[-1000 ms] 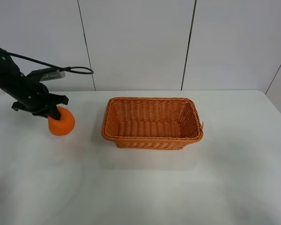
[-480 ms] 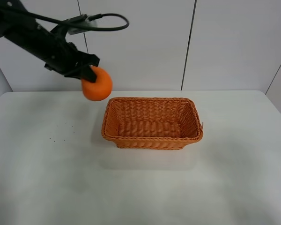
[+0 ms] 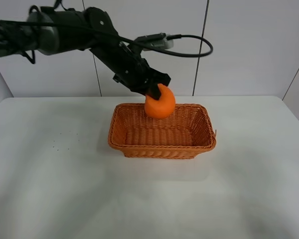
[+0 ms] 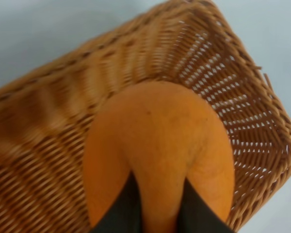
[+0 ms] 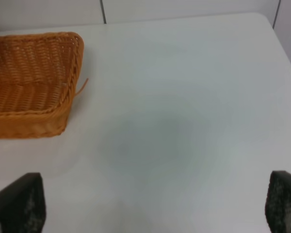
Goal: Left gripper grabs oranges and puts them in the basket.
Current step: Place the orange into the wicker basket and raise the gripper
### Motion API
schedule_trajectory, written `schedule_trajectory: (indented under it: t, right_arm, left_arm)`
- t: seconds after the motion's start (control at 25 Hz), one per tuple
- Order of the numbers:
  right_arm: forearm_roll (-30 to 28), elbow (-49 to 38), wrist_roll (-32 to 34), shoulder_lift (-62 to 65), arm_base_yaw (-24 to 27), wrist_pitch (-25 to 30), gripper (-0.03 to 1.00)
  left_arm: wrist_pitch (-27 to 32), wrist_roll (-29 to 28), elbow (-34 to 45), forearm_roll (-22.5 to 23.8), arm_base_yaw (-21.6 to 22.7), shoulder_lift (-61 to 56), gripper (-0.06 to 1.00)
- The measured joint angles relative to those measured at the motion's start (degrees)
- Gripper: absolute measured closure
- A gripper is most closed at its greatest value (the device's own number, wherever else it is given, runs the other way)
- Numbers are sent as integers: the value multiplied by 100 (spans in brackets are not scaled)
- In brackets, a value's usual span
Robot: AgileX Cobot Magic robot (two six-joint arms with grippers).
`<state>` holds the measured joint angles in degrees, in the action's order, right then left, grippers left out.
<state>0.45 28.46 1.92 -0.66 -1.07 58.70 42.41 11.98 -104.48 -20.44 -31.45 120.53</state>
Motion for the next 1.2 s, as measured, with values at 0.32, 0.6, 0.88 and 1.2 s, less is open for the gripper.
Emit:
schedule_trajectory:
  t: [0.32,0.6,0.88,1.2]
  right_arm:
    - [0,0,0,0,0,0,27]
    - [0,0,0,0,0,0,27]
    - [0,0,0,0,0,0,27]
    - [0,0,0,0,0,0,27]
  left_arm:
    - [148,-338,-746,576,-271,908,76]
    - [131,-515,-771,1136,-271,1193,76]
    - [106,-587,-771,1304,-271,1474,76]
    - [89,-587,-790,1304,-271,1545,76]
